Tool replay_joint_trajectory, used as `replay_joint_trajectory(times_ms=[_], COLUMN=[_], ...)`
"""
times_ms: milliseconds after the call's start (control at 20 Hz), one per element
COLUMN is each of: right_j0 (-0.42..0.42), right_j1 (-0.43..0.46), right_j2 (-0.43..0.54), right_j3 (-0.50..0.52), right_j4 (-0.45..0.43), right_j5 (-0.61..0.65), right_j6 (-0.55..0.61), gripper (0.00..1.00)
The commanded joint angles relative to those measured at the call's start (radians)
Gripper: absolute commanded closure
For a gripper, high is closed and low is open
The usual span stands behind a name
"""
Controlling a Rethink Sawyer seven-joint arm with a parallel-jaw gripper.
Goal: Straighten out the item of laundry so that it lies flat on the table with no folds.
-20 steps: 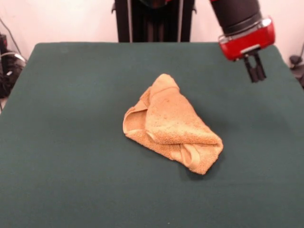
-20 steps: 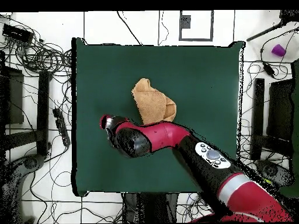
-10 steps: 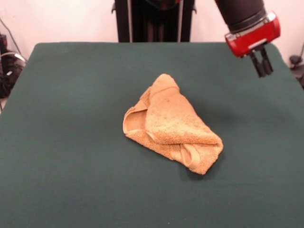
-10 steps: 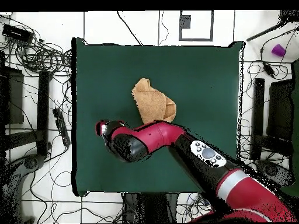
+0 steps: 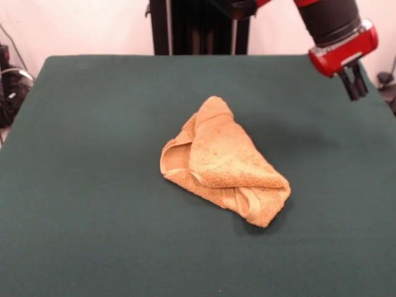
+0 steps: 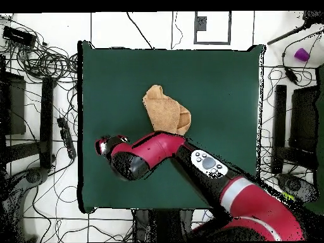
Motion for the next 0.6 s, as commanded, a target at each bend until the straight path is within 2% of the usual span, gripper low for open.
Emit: replay_joint_trajectory(times_ms=[50, 150, 250, 400, 500, 600], right_j0=[0.11, 0.036, -0.055, -0.189, -0.23, -0.237], right_j1=[-0.168, -0.15, -0.114, -0.014, 0.026, 0.045], right_j2=[-0.084, -0.019, 0.078, 0.232, 0.281, 0.301], right_j3=[-0.027, -0.026, -0.032, -0.079, -0.121, -0.167], right_j4=[-0.035, -0.037, -0.031, 0.041, 0.089, 0.133], right_j5=[-0.043, -0.06, -0.017, 0.209, 0.337, 0.442], right_j6=[0.064, 0.023, -0.048, -0.252, -0.353, -0.4], gripper=[1.0, 1.0, 1.0, 1.0, 1.0, 1.0])
